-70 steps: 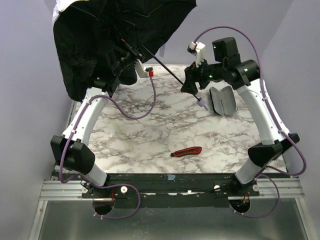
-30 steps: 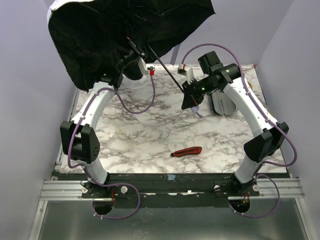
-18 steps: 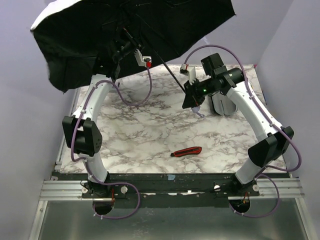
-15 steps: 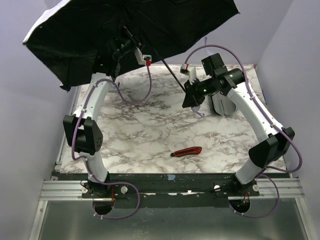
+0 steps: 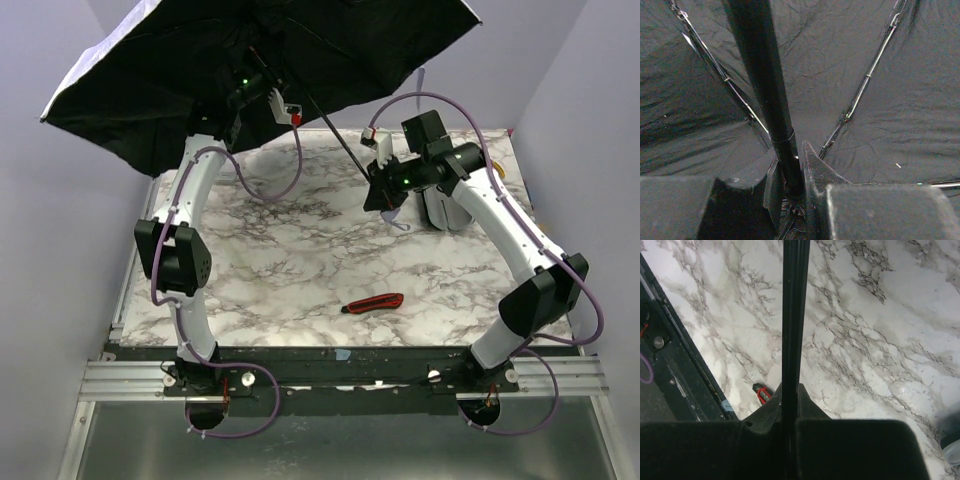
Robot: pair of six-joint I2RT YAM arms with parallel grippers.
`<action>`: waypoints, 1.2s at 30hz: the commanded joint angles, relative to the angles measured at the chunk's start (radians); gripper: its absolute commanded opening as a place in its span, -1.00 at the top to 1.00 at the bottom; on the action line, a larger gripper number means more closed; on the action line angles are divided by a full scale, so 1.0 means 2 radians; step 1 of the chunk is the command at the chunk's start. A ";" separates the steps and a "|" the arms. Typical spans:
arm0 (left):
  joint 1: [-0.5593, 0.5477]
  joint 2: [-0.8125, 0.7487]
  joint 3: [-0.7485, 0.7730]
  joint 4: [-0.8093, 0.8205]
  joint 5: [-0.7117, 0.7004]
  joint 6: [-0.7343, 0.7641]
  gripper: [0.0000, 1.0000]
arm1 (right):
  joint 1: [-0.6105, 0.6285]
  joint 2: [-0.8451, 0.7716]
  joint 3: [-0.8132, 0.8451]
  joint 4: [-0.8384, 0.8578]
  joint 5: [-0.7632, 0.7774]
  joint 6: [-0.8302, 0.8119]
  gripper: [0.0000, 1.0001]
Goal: Open the umbrella
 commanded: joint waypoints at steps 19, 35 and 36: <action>0.097 -0.041 -0.036 0.123 -0.208 -0.014 0.66 | 0.005 -0.042 0.004 -0.175 -0.091 -0.054 0.99; -0.023 -0.105 -0.200 0.144 -0.132 -0.006 0.24 | 0.005 -0.083 -0.048 0.125 -0.169 0.178 0.99; -0.029 -0.107 -0.206 0.141 -0.126 -0.005 0.22 | 0.004 -0.087 -0.055 0.146 -0.172 0.192 0.99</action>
